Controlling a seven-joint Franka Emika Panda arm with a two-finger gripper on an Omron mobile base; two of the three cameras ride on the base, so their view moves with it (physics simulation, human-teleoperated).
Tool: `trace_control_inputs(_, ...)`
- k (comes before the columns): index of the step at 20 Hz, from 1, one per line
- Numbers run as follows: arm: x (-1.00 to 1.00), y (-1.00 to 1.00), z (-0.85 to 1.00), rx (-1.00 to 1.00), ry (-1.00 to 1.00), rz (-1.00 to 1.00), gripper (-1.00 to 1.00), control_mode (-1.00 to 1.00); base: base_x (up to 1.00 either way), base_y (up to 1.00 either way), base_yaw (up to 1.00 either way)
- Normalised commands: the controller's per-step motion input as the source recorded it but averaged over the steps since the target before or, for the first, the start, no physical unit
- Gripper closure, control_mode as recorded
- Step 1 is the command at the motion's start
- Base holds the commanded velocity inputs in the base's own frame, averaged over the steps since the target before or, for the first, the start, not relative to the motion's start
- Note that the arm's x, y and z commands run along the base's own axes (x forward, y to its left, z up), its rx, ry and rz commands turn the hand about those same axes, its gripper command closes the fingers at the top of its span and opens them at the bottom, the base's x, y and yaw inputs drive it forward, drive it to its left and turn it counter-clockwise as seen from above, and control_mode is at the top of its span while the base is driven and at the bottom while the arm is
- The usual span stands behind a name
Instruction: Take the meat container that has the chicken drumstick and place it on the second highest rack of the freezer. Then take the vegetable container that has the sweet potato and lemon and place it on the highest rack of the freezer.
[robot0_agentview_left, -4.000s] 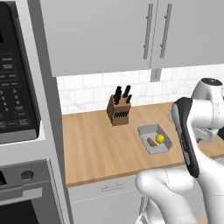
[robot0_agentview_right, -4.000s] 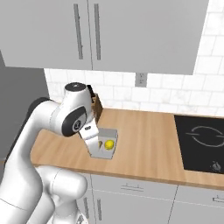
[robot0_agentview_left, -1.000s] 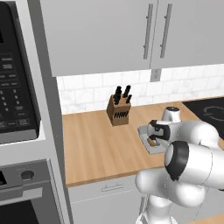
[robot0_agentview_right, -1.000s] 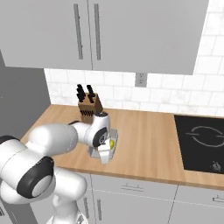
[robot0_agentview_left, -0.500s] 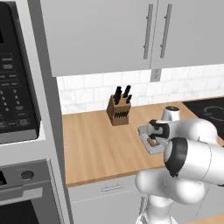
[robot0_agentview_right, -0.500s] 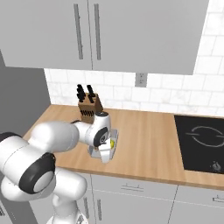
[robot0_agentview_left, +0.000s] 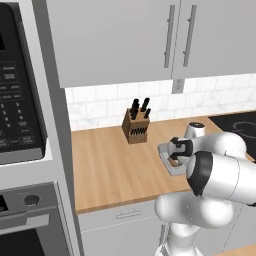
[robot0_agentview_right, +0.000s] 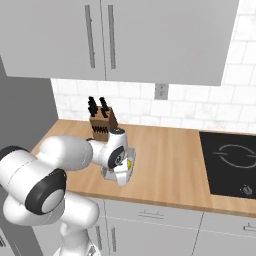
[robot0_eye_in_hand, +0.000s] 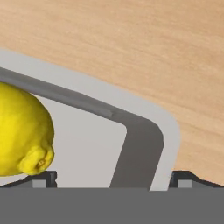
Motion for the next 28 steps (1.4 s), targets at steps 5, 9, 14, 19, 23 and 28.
trace_control_inputs(5,0.0,0.0,0.0,0.0,0.0,0.0,-1.0,-1.0,0.0,0.0,0.0)
trace_control_inputs(9,0.0,0.0,0.0,0.0,0.0,0.0,1.0,-1.0,0.0,0.0,0.0)
trace_control_inputs(14,0.0,0.0,0.0,0.0,0.0,0.0,1.0,-1.0,0.0,0.0,0.0)
trace_control_inputs(19,0.0,0.0,0.0,0.0,0.0,0.0,1.0,-1.0,0.0,0.0,0.0)
trace_control_inputs(23,0.0,0.0,0.0,0.0,0.0,0.0,1.0,-1.0,0.0,0.0,0.0)
trace_control_inputs(28,0.0,0.0,-0.48,0.0,0.0,0.0,1.0,-1.0,0.0,0.0,0.0)
